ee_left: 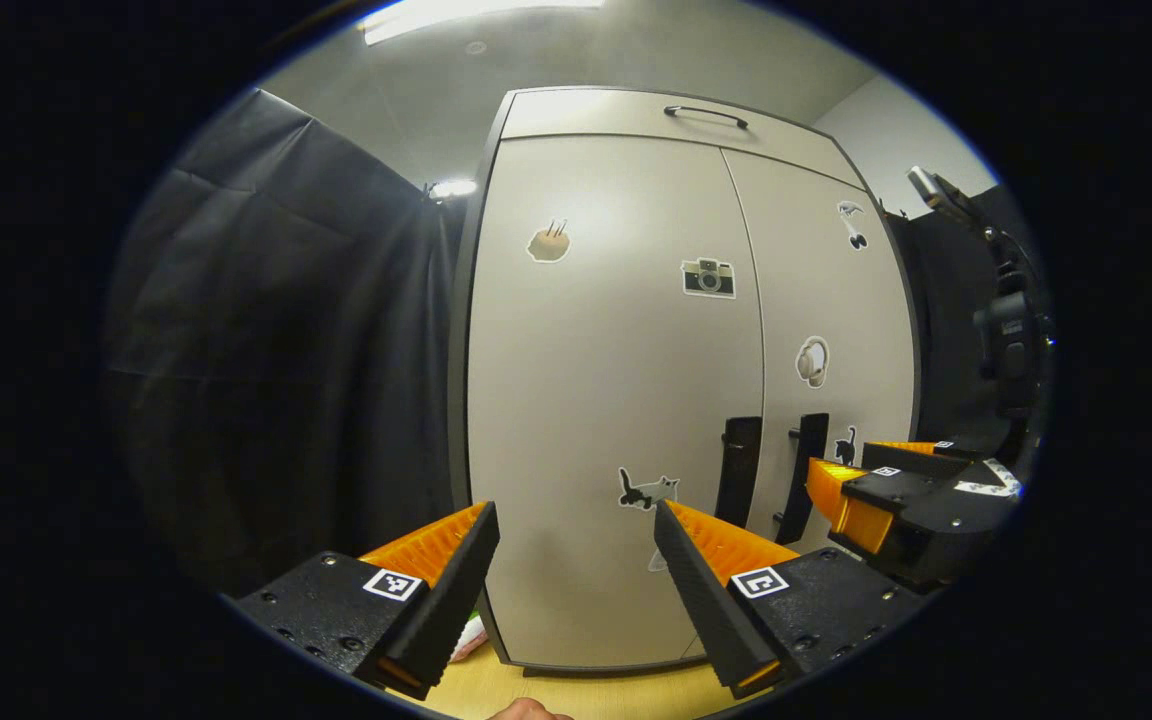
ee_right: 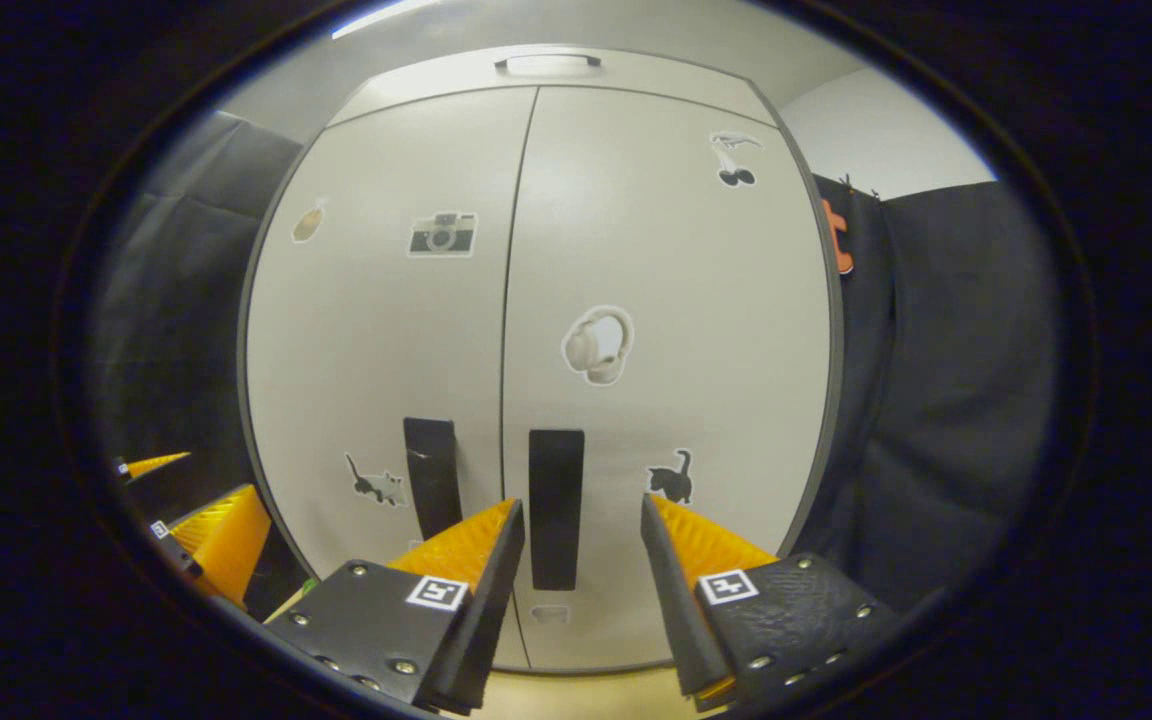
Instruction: Open the right door of the double-door shoe cabinet with the right hand, and open the left door with the left hand.
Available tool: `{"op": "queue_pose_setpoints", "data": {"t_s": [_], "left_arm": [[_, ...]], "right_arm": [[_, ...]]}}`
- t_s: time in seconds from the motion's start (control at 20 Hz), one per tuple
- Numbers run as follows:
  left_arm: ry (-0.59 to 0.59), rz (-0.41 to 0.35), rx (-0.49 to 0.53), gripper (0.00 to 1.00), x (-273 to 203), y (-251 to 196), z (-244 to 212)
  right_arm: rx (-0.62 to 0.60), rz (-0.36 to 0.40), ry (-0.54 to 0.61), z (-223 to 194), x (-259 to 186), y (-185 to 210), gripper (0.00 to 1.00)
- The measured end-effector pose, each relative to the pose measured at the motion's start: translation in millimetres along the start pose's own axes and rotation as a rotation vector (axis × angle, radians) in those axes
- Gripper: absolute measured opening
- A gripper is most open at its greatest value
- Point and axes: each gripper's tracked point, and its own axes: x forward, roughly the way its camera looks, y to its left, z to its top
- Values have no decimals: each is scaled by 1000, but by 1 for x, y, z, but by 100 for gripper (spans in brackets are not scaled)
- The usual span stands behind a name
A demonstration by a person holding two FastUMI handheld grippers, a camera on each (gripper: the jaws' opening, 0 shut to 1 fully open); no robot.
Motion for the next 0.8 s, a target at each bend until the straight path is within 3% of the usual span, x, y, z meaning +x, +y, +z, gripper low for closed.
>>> {"op": "queue_pose_setpoints", "data": {"t_s": [0.05,0.5,0.6,0.75,0.8], "left_arm": [[4,6,-1,96,0,2,0],[24,51,2,97,-5,21,-8],[26,56,4,97,-6,23,-9],[31,61,0,97,-7,25,-10],[32,63,-1,97,-8,27,-11]], "right_arm": [[-4,5,6,-2,6,3,65],[-29,10,50,-16,33,16,67],[-20,1,42,-17,30,18,34],[-9,-11,43,-19,36,15,41],[5,-11,58,-21,39,16,30]]}}
